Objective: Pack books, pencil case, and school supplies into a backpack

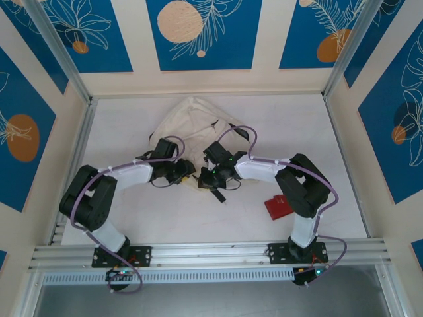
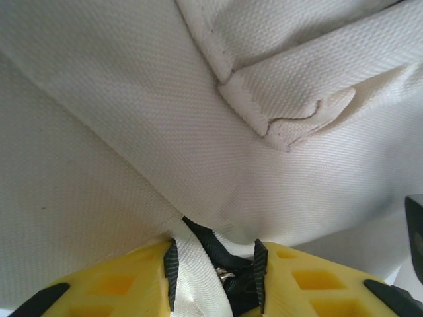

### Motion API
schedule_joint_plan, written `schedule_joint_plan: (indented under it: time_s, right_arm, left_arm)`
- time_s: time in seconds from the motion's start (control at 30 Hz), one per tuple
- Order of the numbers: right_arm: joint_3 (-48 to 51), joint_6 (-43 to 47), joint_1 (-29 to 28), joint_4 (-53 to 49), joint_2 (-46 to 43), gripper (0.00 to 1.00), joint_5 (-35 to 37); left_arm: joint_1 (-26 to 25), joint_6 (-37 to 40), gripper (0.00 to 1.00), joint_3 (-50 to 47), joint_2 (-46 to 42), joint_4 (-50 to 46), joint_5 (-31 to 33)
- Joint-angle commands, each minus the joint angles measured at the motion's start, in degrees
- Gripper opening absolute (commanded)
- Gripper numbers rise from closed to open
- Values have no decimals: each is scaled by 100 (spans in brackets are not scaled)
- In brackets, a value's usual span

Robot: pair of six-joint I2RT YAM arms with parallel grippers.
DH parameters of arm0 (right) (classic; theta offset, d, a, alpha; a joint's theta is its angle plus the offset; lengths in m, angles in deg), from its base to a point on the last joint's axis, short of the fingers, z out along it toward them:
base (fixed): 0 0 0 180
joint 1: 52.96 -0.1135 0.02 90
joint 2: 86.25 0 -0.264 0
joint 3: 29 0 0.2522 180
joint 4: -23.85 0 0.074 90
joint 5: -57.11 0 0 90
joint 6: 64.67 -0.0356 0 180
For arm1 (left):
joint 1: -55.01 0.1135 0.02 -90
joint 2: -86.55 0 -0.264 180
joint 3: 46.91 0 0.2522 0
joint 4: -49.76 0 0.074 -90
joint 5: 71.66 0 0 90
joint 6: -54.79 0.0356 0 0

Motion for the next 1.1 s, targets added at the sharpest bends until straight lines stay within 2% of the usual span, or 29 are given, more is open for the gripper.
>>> schedule_joint_plan:
  time_s: [0.0,0.37,0.67,0.87,1.0,1.07]
  right_arm:
    - [144,-81,-58,-151,-49,12,-100]
    - [218,-178,-12,-81,-252,13,-12]
    - [-5,-406,61,-266,-668,25,289]
    - [-526,-676,183,-898,-242,27,568]
    - [-688,-994,232,-1070,-67,32,531]
    - [-859,-1181,228,-1355,-13,36,754]
  left_arm:
    - [-91,-69,31,-34,134,-58,49]
    - [-94,36,1,-383,-74,-260,269]
    - [-94,163,0,-718,-168,-137,236]
    - [-95,185,0,-793,-272,-87,254]
    - [-91,233,0,-760,-216,-105,288]
    - [-92,231,0,-749,-160,-75,265]
